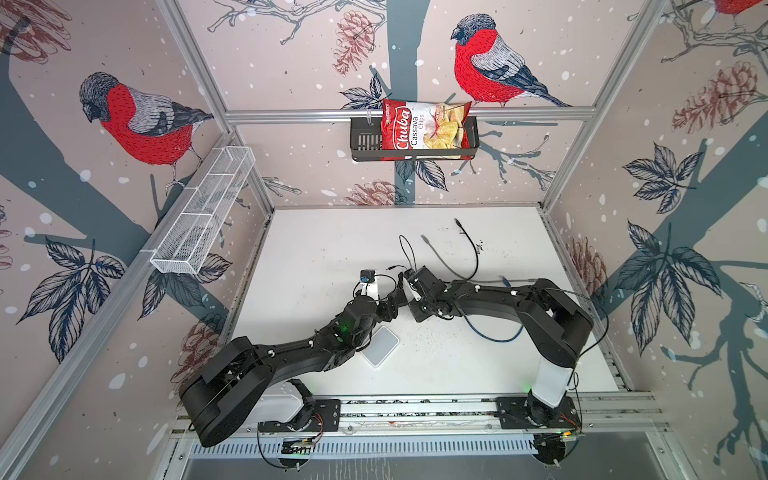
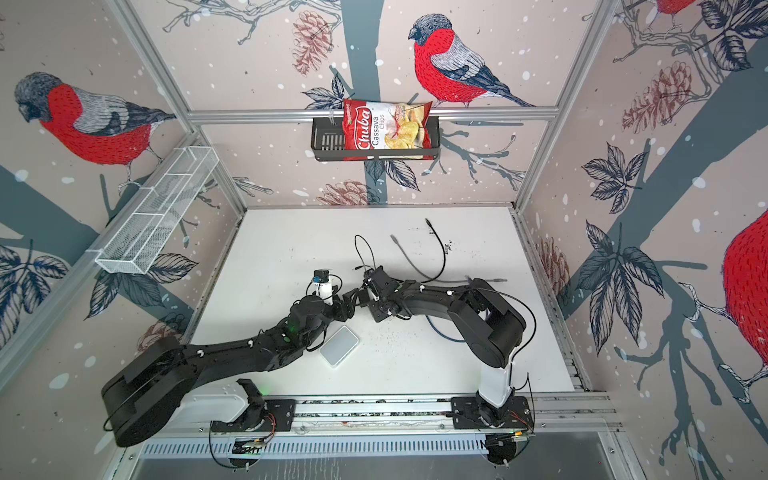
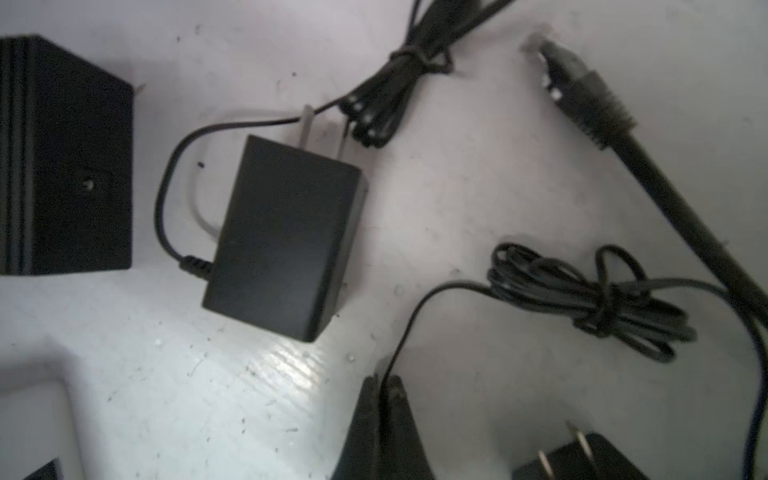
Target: Insert the plug into the switch port
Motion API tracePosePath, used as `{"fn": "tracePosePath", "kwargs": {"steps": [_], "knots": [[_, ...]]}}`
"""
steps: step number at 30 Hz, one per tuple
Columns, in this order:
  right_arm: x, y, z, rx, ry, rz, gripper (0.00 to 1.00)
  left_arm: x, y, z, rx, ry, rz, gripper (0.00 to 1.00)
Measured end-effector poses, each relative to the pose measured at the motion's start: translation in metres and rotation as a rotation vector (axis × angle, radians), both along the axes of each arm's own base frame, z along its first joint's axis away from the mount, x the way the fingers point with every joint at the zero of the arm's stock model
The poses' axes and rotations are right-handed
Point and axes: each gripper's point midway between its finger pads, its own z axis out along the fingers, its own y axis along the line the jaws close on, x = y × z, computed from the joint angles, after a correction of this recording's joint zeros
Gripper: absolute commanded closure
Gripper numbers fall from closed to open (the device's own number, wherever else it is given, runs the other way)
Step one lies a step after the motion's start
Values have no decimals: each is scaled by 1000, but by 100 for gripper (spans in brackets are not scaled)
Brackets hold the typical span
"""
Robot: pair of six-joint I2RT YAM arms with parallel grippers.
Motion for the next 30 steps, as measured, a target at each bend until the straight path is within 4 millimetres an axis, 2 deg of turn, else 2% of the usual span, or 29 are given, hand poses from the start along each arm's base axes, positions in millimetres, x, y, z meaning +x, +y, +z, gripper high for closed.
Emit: {"fn": "tracePosePath", "kwargs": {"steps": [3,8,13,17,23,30], "knots": [[6,-7,11,102,20,-61,99,0,-1,0,-3,-1,-5,24],[19,-4,47,290,-16,-119,99,-4,-12,2,-17,-1,-70,24],[31,-2,82,420,-94,-152,99,-6,-34,-3,-22,23,-165,25],[31,-2,100,477,-136,-154,99,-6,-53,-11,-28,51,-228,28],[34,-7,110,504,-174,-175,99,-3,-78,-12,-56,74,-290,34],[33,-12,114,513,-195,-187,99,2,-92,-15,-85,99,-307,38]]}}
